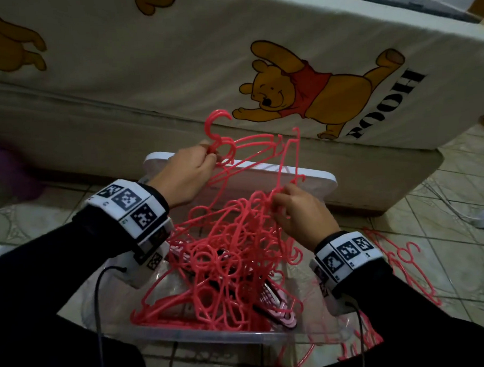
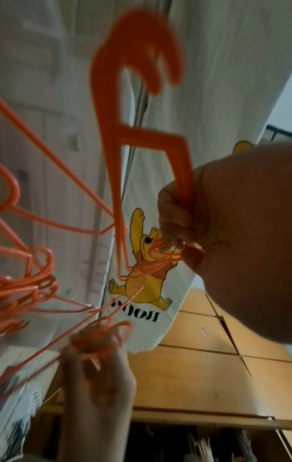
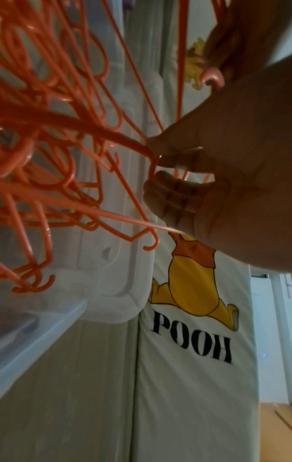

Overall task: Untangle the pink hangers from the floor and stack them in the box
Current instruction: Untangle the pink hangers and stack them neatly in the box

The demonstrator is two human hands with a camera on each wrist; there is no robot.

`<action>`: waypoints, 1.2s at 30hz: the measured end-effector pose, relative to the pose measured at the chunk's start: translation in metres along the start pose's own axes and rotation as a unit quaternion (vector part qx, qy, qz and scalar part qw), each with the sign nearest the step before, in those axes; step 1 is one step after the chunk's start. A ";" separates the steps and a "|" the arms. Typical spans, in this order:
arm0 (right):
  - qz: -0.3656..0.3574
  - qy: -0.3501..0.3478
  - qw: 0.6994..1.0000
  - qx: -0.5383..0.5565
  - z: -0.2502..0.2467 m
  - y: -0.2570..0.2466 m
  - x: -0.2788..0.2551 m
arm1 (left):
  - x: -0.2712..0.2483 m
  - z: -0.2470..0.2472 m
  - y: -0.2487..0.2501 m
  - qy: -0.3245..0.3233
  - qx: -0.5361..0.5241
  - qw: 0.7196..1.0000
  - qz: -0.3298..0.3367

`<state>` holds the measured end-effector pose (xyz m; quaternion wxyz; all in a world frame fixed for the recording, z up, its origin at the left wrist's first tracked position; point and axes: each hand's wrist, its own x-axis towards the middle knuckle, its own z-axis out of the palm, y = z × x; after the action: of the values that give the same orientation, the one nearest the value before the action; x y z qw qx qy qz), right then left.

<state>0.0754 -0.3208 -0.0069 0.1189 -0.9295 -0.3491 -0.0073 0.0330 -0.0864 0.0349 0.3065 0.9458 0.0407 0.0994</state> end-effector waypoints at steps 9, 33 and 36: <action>0.033 0.197 0.973 0.113 -0.036 0.007 0.004 | 0.007 -0.018 -0.014 0.085 0.080 0.992 -0.045; 0.143 0.318 0.936 0.058 -0.064 0.029 0.002 | 0.008 -0.026 -0.025 0.064 0.231 0.971 -0.017; 0.147 0.308 0.940 0.017 -0.064 0.030 0.003 | 0.010 -0.031 -0.027 0.091 0.187 0.978 -0.031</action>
<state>0.1015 -0.3555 0.0492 0.2358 -0.9208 -0.1548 -0.2694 0.0358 -0.0459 0.0453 0.1220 0.9717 0.1156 0.1658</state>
